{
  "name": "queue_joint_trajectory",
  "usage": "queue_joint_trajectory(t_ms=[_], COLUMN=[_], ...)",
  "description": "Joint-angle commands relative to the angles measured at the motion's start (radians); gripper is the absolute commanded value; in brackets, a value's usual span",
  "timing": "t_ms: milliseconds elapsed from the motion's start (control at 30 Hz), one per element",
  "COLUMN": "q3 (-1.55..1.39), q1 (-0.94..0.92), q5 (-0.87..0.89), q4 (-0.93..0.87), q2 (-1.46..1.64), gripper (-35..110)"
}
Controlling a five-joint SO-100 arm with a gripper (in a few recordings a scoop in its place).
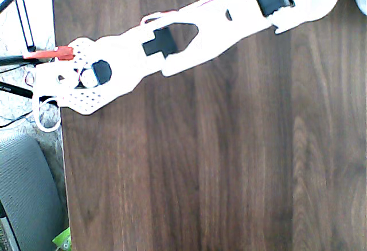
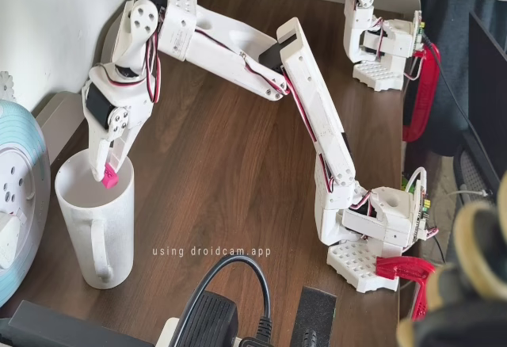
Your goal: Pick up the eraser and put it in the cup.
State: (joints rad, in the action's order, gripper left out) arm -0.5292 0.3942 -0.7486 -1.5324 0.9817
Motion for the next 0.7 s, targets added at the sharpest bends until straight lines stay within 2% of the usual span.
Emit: queue_joint_trajectory(t_ms=[0,33,67,167,267,367,433,667], q3=[0.037,0.037,0.037,0.043,0.043,0.043,0.043,-0.034], q1=[0.011,0.009,0.009,-0.002,-0.015,-0.032,-0.034,-0.117], q5=[0.003,0.003,-0.017,-0.023,-0.035,-0.038,-0.034,-0.006], q4=[0.048,0.048,0.04,0.041,0.038,0.023,-0.014,-0.13], q2=[0.026,0.029,0.034,0.044,0.06,0.115,0.187,0.474], gripper=[0,8,23,25,25,6,1,0])
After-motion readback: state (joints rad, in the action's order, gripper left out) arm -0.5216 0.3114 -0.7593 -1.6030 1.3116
